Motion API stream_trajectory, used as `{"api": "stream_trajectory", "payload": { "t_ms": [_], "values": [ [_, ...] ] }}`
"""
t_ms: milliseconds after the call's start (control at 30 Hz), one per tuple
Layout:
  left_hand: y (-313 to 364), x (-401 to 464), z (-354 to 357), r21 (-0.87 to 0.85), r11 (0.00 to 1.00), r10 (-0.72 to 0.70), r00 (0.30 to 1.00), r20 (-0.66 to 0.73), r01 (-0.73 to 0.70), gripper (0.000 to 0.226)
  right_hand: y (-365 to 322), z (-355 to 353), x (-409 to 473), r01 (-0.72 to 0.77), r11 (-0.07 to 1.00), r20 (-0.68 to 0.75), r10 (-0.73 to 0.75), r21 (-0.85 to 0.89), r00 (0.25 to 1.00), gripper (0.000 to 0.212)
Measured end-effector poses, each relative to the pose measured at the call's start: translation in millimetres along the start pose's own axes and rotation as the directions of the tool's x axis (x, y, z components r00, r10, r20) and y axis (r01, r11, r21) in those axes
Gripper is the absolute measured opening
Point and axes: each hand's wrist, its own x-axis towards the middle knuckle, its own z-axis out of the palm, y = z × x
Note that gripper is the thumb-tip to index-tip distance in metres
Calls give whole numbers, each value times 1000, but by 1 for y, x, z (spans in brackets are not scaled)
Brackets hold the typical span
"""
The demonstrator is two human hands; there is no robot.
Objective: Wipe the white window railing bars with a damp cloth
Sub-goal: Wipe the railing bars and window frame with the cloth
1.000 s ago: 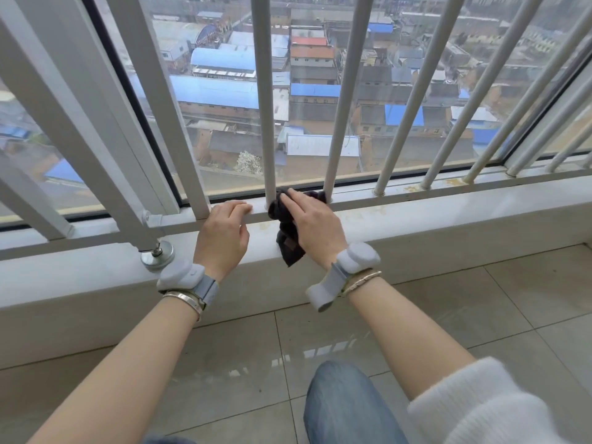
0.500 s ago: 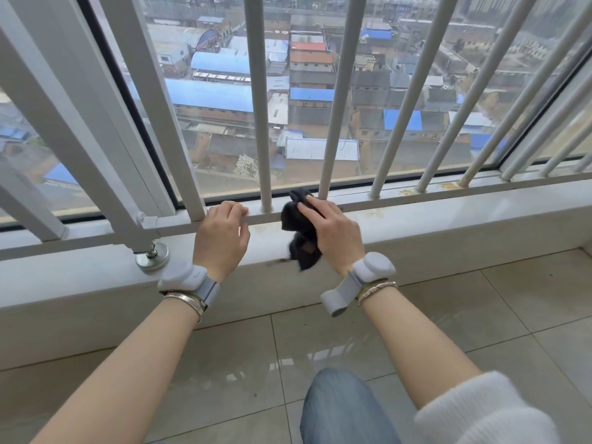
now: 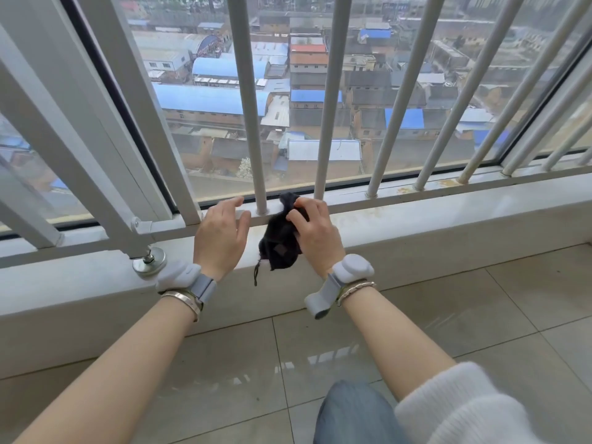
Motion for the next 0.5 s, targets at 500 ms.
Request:
{"api": "stream_trajectory", "payload": {
  "t_ms": [500],
  "values": [
    [9, 26, 28, -73, 996, -47, 999, -12, 46, 31, 73, -25, -14, -343, 939, -153, 341, 18, 927, 33]
  ]
}}
